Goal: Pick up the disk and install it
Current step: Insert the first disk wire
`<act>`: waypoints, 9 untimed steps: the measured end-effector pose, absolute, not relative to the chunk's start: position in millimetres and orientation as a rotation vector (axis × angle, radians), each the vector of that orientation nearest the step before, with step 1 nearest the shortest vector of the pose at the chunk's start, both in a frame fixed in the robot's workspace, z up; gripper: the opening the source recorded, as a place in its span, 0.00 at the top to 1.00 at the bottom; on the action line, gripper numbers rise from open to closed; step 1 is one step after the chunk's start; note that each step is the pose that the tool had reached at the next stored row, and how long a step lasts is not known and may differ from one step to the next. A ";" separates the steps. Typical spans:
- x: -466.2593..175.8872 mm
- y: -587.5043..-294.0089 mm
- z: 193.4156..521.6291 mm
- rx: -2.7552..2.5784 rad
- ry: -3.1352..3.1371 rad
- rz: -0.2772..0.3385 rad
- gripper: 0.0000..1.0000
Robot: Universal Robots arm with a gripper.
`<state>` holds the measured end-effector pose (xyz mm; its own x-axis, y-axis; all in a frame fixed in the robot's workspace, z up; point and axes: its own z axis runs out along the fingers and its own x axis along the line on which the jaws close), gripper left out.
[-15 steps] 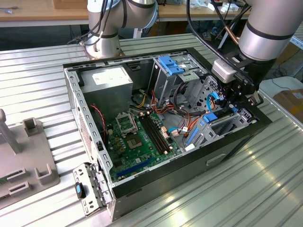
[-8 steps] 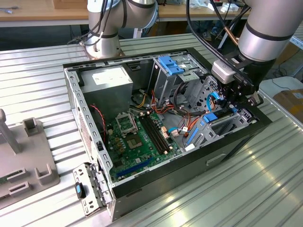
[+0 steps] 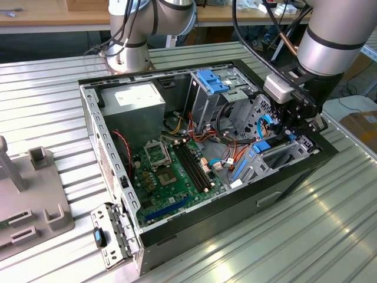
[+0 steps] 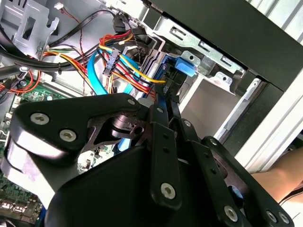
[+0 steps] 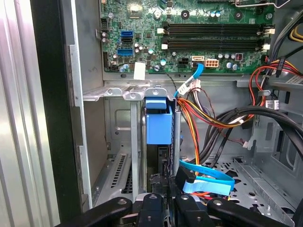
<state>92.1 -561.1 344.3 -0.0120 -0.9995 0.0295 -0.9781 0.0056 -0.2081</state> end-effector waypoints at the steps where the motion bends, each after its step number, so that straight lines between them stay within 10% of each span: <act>1: 92.1 -560.8 344.6 -2.115 2.134 -0.257 0.84; 9: 92.1 -559.7 343.6 -2.115 2.134 -0.257 0.84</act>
